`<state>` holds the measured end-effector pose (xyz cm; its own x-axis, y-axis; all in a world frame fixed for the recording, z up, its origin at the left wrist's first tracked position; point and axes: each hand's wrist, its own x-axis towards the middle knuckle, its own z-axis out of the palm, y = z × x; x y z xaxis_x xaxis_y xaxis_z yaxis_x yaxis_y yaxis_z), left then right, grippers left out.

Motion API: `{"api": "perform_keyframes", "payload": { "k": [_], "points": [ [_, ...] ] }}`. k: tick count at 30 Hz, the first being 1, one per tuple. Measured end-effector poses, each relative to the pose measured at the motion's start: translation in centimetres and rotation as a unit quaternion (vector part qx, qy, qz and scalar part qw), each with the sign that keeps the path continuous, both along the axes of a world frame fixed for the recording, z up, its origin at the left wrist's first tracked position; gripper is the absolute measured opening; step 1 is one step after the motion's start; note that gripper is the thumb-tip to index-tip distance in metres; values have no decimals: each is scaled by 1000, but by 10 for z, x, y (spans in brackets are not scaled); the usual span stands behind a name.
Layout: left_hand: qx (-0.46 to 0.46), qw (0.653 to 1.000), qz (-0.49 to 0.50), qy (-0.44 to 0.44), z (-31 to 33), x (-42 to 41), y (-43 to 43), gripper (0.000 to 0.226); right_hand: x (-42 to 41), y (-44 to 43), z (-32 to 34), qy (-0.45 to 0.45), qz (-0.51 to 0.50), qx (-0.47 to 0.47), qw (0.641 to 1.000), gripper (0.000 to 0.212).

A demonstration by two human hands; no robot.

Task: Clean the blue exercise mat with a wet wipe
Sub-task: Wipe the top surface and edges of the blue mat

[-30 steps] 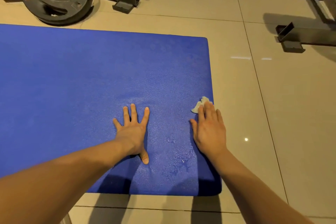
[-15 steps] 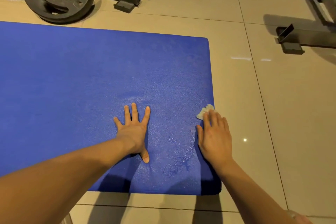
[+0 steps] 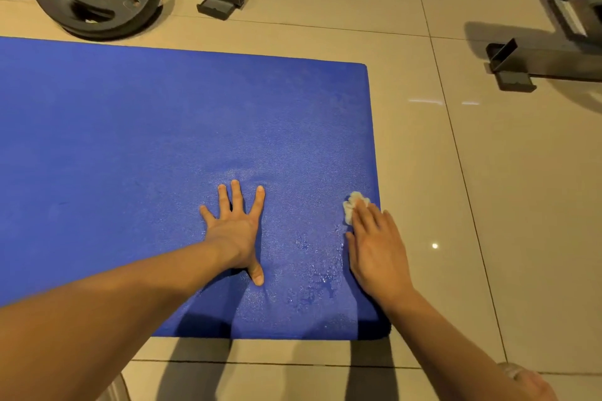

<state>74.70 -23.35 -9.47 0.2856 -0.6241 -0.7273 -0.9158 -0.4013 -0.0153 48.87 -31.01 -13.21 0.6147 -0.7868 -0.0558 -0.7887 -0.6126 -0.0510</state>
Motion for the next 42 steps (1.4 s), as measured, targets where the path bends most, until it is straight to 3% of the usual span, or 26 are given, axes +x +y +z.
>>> {"api": "perform_keyframes", "payload": {
  "k": [3,5,9,12,17,21,25,28,33,36,38,42],
  "points": [
    [2,1000,-1,0,-1,-1,1,179,27,23,6,-38,-78,18,996,59],
    [1,1000,-2,-3,-2,-1,1,179,60,54,10,-65,-77,35,994,56],
    [-3,1000,-6,-17,-4,-1,1,180,87,101,-4,-58,59,60,995,55],
    [6,1000,-9,-13,-3,-1,0,180,58,68,-8,-15,121,46,991,57],
    [7,1000,-5,-4,-3,0,-1,179,10,14,-3,11,-12,8,1000,51],
    [6,1000,-5,-7,-3,0,-1,180,54,55,0,-45,-93,36,994,60],
    [0,1000,-4,-14,-3,0,0,181,76,125,-13,-23,72,41,996,66],
    [4,1000,-5,-12,-1,-1,0,181,47,113,-13,-4,176,17,984,63],
    [4,1000,-3,-6,0,-1,0,180,8,26,-1,30,14,5,999,66],
    [4,1000,-4,-3,0,-1,-1,180,19,34,6,-4,-45,21,999,71],
    [6,1000,-3,-4,0,-1,-1,180,39,72,8,-23,-38,37,998,74],
    [7,1000,-6,-14,2,-1,-2,181,42,151,6,-65,81,77,992,73]
  ]
}}
